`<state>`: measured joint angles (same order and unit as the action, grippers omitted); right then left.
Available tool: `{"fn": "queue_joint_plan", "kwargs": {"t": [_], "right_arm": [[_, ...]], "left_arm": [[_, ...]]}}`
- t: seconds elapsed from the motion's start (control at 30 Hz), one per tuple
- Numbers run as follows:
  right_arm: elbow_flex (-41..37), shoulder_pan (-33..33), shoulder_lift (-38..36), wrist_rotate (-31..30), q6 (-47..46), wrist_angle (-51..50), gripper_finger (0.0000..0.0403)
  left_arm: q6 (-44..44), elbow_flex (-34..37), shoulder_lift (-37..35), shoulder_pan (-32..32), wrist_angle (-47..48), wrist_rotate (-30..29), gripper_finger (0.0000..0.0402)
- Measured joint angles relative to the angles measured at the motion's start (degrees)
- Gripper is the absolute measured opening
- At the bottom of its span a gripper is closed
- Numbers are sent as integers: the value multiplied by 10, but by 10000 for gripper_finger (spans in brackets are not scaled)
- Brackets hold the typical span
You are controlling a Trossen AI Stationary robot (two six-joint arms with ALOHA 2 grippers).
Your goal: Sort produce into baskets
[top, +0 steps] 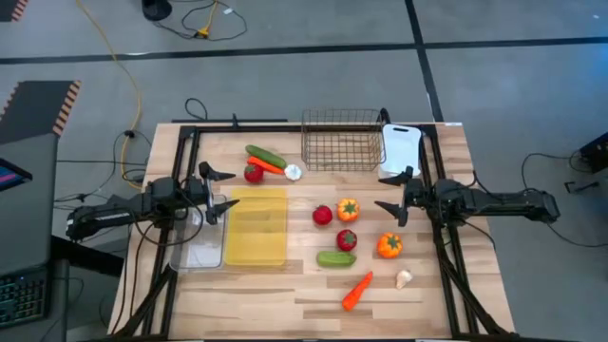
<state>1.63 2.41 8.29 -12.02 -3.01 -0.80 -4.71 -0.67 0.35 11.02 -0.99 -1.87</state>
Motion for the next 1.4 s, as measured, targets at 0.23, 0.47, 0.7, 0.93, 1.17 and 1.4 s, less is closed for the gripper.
{"fn": "queue_joint_plan", "kwargs": {"t": [0.23,0.47,0.7,0.93,1.17,1.4], "right_arm": [[0,0,0,0,0,0,382],[0,0,0,0,0,0,382],[0,0,0,0,0,0,382],[0,0,0,0,0,0,382],[0,0,0,0,0,0,382],[0,0,0,0,0,0,382]], "left_arm": [[0,0,0,0,0,0,371],[0,0,0,0,0,0,371],[44,0,0,0,0,1,371],[85,0,0,0,0,-4,371],[104,0,0,0,-1,-5,371],[163,0,0,0,-35,-97,371]]}}
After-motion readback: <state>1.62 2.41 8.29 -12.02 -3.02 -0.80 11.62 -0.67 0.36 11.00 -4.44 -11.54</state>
